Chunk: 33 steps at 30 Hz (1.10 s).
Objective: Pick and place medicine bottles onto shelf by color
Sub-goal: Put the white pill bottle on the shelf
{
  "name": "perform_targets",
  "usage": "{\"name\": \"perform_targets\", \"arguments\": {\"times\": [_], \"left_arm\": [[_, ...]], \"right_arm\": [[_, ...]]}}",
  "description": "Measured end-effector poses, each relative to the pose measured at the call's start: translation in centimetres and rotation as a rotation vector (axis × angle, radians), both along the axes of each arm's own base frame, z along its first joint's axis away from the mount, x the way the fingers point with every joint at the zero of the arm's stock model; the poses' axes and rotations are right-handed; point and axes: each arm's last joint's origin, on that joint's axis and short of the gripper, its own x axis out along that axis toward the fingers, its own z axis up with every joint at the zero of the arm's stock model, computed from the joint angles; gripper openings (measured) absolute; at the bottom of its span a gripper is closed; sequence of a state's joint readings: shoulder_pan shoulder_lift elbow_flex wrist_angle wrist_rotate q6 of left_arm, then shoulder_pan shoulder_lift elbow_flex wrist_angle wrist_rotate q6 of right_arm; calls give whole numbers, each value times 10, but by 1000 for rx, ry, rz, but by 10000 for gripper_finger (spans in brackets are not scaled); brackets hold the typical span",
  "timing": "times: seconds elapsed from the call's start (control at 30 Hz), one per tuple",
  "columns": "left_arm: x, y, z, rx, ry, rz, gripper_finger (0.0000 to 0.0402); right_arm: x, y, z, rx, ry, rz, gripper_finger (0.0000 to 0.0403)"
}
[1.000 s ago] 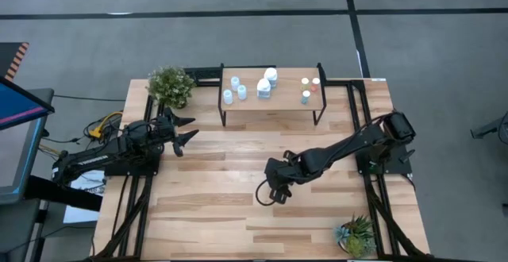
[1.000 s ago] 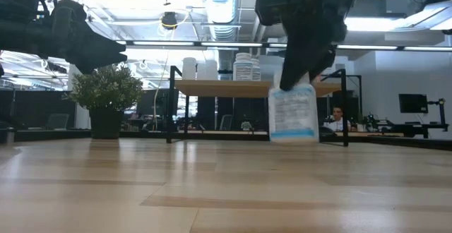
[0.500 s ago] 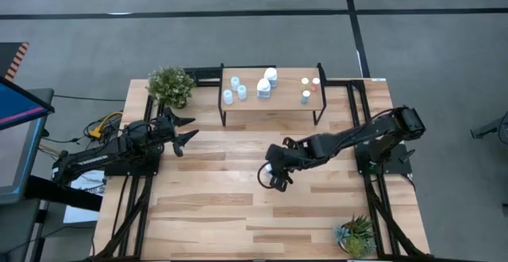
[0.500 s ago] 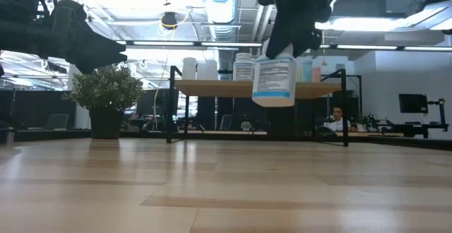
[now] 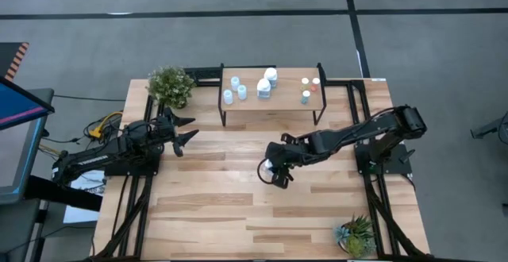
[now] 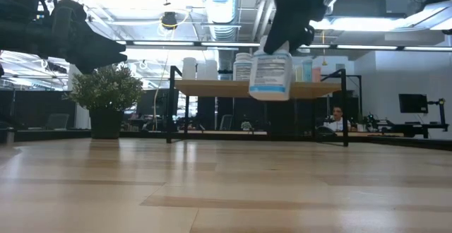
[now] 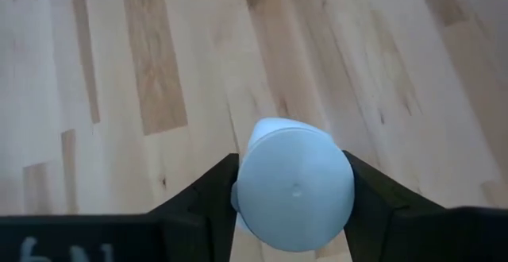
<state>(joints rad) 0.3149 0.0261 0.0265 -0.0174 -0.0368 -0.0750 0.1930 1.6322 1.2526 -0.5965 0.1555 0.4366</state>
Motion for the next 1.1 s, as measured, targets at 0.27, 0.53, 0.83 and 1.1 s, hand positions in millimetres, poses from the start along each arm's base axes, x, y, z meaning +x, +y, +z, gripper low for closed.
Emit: {"name": "perform_targets", "arguments": {"times": [0.27,0.53,0.83,1.1], "left_arm": [[0,0,0,0,0,0,222],[0,0,0,0,0,-1,222],[0,0,0,0,0,0,222],[0,0,0,0,0,0,222]], "right_arm": [[4,-16,27,-57,-17,37,186],[8,-44,57,-127,-29,53,186],[6,-94,77,-183,-31,-21,180],[-4,-139,82,-189,4,-52,180]]}}
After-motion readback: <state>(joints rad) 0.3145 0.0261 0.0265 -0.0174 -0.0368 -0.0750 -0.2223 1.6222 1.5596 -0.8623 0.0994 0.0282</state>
